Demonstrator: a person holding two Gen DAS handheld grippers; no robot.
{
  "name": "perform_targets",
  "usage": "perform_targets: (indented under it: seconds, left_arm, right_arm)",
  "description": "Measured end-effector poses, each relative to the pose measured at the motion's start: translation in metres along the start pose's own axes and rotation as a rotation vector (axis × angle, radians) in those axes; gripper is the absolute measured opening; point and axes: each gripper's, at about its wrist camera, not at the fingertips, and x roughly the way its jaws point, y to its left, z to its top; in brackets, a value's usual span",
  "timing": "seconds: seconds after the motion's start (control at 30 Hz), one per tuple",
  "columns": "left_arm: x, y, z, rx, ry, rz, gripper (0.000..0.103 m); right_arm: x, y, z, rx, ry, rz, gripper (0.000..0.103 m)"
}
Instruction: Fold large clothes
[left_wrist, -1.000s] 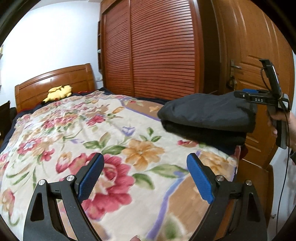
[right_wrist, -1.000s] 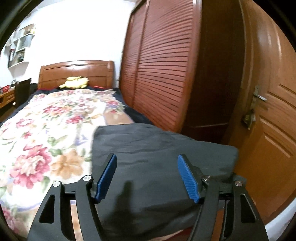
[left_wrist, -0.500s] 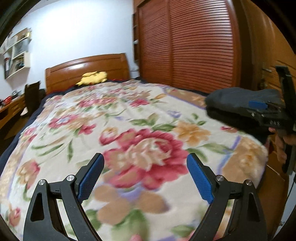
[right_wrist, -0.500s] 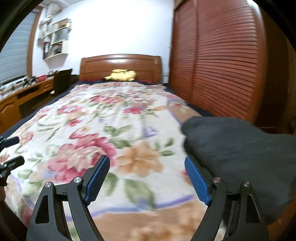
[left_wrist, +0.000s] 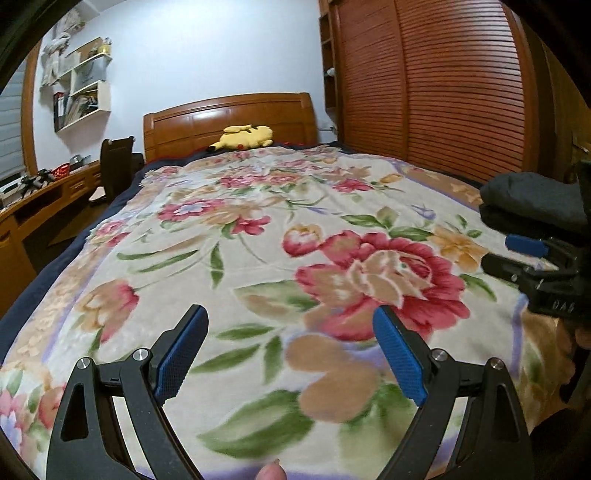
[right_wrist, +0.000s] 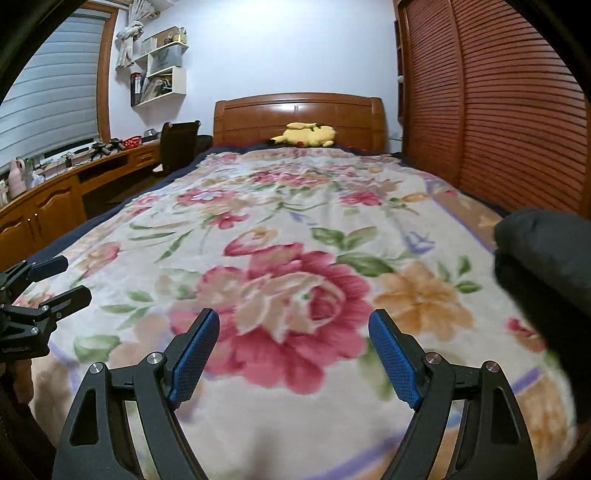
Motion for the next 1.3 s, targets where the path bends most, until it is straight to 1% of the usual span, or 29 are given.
perform_targets:
  seconds: [0.1,0.2,0.33,0.53,0.67,0.87,1.0,1.3]
  left_arm:
    - [-0.004,0.009,-0.002,-0.013,-0.016,0.036,0.091]
    - [-0.014,0.014,-0.003,-0.024,-0.054,0.071,0.091]
    - [-0.024,0.02,-0.006,-0.046,-0.089,0.065,0.091]
    - [-0.031,0.023,-0.014,-0.061,-0.096,0.054,0.091]
    - [-0.034,0.023,-0.017,-0.051,-0.101,0.072,0.091]
    - [-0.046,0.021,-0.025,-0.035,-0.136,0.091,0.091]
    - [-0.045,0.021,-0.027,-0.05,-0.124,0.077,0.091]
    - [-0.042,0.023,-0.03,-0.066,-0.117,0.07,0.091]
  right_arm:
    - [0.008,0.006,-0.001,-0.006,-0.016,-0.001,0.084]
    - [0.015,0.014,-0.005,-0.019,-0.045,-0.005,0.084]
    - [0.023,0.024,-0.016,-0.028,-0.106,0.001,0.084]
    - [0.03,0.028,-0.028,-0.042,-0.162,0.022,0.084]
    - [0.032,0.028,-0.037,-0.04,-0.173,0.033,0.084]
    - [0.028,0.029,-0.049,-0.021,-0.173,0.033,0.084]
    - [0.026,0.028,-0.05,-0.019,-0.185,0.021,0.084]
    - [0.036,0.029,-0.05,-0.001,-0.199,0.026,0.084]
